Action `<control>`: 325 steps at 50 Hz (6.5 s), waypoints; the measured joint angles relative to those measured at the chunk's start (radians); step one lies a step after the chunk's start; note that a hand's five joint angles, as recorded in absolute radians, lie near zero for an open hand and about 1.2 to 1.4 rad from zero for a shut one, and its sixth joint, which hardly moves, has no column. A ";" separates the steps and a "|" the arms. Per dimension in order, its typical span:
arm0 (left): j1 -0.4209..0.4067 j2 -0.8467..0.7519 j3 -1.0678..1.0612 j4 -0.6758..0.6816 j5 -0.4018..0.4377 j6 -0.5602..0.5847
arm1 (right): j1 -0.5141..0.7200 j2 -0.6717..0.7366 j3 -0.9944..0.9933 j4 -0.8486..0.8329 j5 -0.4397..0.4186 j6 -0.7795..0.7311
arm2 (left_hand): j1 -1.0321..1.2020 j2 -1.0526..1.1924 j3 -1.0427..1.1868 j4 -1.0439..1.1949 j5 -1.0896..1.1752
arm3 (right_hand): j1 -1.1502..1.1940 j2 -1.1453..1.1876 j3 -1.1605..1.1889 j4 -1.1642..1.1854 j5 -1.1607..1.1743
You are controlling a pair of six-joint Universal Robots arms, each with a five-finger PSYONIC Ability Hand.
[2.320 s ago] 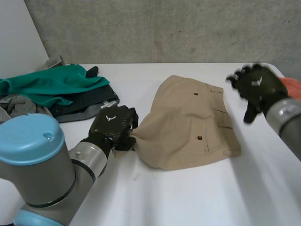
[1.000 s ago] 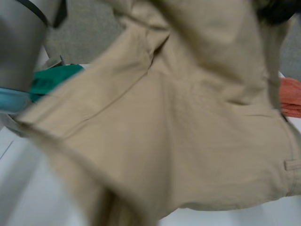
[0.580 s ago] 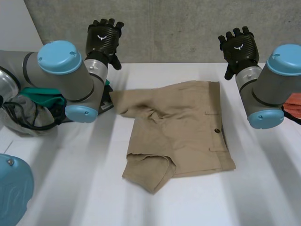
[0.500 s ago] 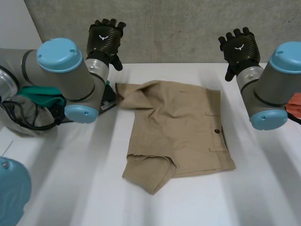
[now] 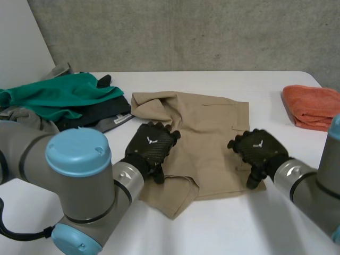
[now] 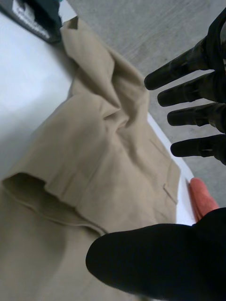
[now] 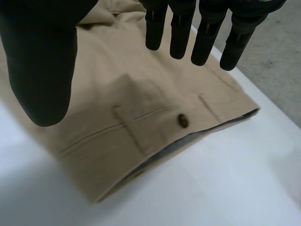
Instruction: Fold the laundry.
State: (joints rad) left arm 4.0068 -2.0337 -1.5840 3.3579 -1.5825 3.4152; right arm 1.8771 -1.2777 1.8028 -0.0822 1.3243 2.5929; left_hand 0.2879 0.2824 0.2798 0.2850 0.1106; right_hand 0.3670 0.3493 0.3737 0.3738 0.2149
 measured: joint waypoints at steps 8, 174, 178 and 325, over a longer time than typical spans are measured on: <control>0.022 -0.102 0.030 0.063 0.027 -0.001 | 0.004 0.037 0.084 -0.156 0.003 0.002 | 0.246 0.239 0.243 0.241 0.242 | 0.083 0.092 0.076 0.080 0.069; 0.371 0.086 -0.442 0.408 0.174 0.571 | 0.121 0.129 0.054 -0.276 0.174 0.000 | 0.364 0.360 0.357 0.355 0.353 | 0.662 0.819 0.813 0.821 0.786; 0.379 0.062 -0.435 0.410 0.179 0.569 | 0.118 0.119 0.057 -0.272 0.177 0.001 | 0.510 0.497 0.497 0.493 0.488 | 0.662 0.819 0.813 0.821 0.786; 0.097 0.314 -0.130 -0.130 0.014 0.142 | -0.114 -0.180 0.123 0.309 0.071 -0.408 | 0.086 0.105 0.107 0.091 0.093 | 0.711 0.835 0.823 0.827 0.811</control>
State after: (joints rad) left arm 4.1040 -1.7198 -1.7140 3.2275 -1.5685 3.5568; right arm 1.7634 -1.4573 1.9262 0.2267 1.3956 2.1850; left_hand 0.3737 0.3872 0.3871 0.3764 0.2033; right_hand 1.0777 1.1846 1.1963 1.2004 1.0258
